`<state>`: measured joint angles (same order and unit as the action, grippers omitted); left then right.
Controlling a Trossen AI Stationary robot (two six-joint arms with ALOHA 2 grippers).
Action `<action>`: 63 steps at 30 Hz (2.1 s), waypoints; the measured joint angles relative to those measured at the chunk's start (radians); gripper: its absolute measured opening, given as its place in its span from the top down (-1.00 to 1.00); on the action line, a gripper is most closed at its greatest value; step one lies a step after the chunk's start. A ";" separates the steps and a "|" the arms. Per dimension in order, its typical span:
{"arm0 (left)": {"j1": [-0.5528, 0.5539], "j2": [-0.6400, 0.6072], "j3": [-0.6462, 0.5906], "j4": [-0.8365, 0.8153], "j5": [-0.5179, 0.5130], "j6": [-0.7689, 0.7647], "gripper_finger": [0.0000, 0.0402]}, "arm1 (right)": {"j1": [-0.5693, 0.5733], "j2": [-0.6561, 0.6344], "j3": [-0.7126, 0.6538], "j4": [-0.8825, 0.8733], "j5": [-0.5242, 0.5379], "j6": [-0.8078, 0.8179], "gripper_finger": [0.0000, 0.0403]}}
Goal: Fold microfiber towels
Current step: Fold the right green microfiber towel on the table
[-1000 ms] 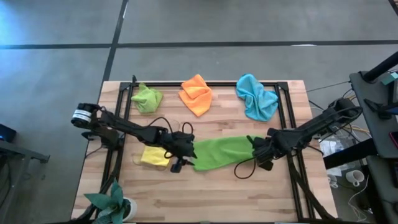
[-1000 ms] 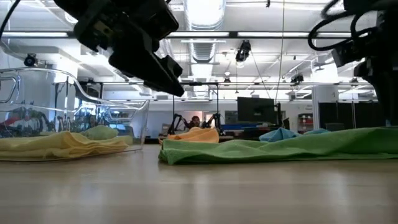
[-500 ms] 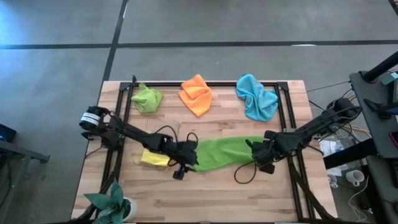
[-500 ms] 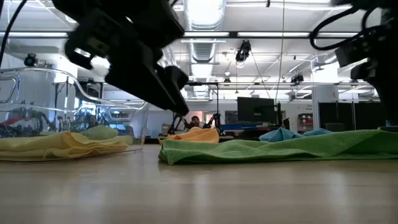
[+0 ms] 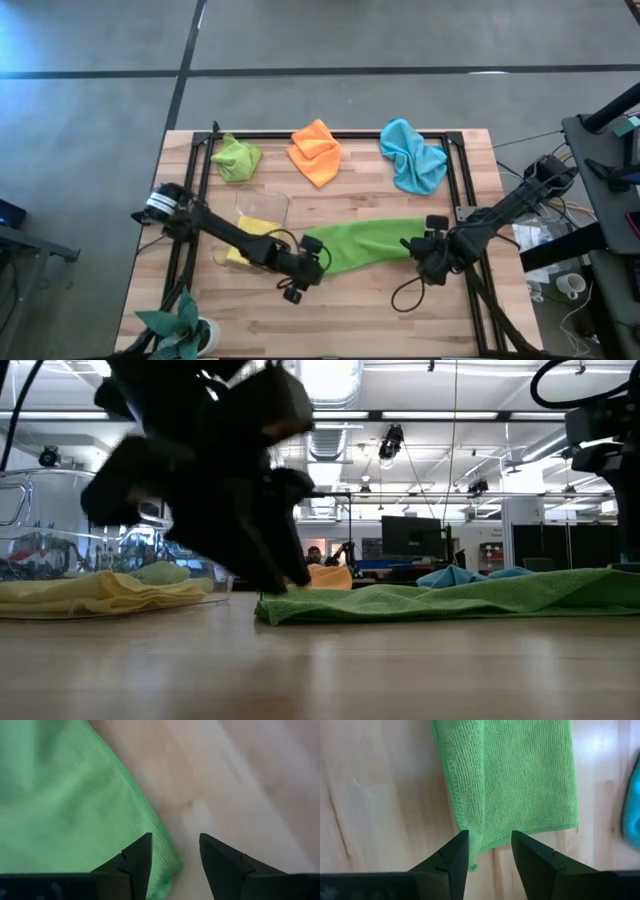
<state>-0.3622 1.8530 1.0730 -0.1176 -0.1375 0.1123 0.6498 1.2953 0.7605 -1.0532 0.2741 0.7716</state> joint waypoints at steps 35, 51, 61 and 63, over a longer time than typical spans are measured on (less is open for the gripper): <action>0.023 0.015 0.073 -0.035 -0.056 -0.185 0.99 | 0.014 -0.001 0.088 -0.070 -0.001 -0.029 0.27; 0.029 -0.017 0.069 -0.049 -0.062 -0.185 0.99 | 0.026 0.180 0.030 -0.047 -0.120 -0.050 0.11; 0.038 -0.035 0.065 -0.052 -0.062 -0.183 0.99 | -0.024 0.229 0.017 -0.035 -0.108 -0.074 0.71; 0.043 -0.049 0.064 -0.063 -0.062 -0.183 0.99 | -0.041 0.214 0.025 -0.045 -0.090 -0.077 0.89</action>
<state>-0.3197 1.8041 1.1366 -0.1804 -0.1999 -0.0708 0.6084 1.5095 0.7855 -1.0977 0.1839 0.6945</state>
